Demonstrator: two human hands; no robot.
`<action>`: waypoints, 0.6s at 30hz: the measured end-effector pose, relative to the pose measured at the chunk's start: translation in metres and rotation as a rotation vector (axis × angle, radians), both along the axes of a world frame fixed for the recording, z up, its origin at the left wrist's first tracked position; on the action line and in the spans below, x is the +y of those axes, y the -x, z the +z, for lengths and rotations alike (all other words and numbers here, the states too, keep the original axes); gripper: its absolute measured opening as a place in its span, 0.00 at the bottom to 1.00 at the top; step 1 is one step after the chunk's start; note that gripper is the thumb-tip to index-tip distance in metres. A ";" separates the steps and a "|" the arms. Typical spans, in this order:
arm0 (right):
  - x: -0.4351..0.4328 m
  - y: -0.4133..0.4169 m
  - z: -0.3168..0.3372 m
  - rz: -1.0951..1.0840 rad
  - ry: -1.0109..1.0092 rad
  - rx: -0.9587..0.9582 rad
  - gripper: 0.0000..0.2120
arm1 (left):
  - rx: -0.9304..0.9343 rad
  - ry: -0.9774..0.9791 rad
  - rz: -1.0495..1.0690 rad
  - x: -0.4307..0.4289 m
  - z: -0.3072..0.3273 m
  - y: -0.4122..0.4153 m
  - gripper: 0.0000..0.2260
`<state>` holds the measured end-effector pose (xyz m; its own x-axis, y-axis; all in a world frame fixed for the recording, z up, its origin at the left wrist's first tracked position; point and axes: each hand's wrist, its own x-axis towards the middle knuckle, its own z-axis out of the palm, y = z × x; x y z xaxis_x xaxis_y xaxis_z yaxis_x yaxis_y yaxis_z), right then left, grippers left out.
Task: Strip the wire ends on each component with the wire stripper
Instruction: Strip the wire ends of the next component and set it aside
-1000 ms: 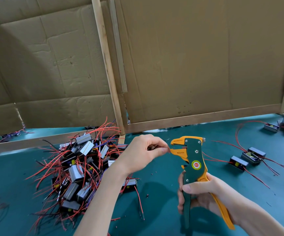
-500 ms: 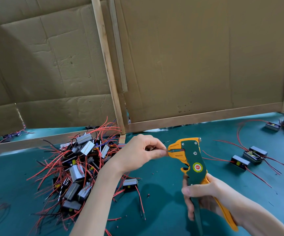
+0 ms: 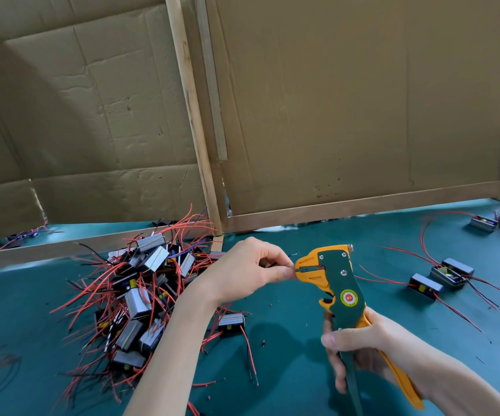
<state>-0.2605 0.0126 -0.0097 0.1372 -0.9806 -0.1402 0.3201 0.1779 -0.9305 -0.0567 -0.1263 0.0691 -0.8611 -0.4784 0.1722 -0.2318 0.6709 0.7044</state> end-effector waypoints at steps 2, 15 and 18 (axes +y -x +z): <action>0.017 -0.039 0.001 0.048 0.003 0.169 0.17 | -0.015 -0.004 0.000 0.000 0.000 0.000 0.06; 0.005 -0.054 -0.003 -0.078 -0.053 -0.138 0.15 | -0.083 0.026 0.183 -0.008 -0.016 0.006 0.04; 0.001 -0.047 -0.003 -0.099 -0.046 -0.243 0.14 | -0.005 0.124 0.290 -0.013 -0.014 0.005 0.06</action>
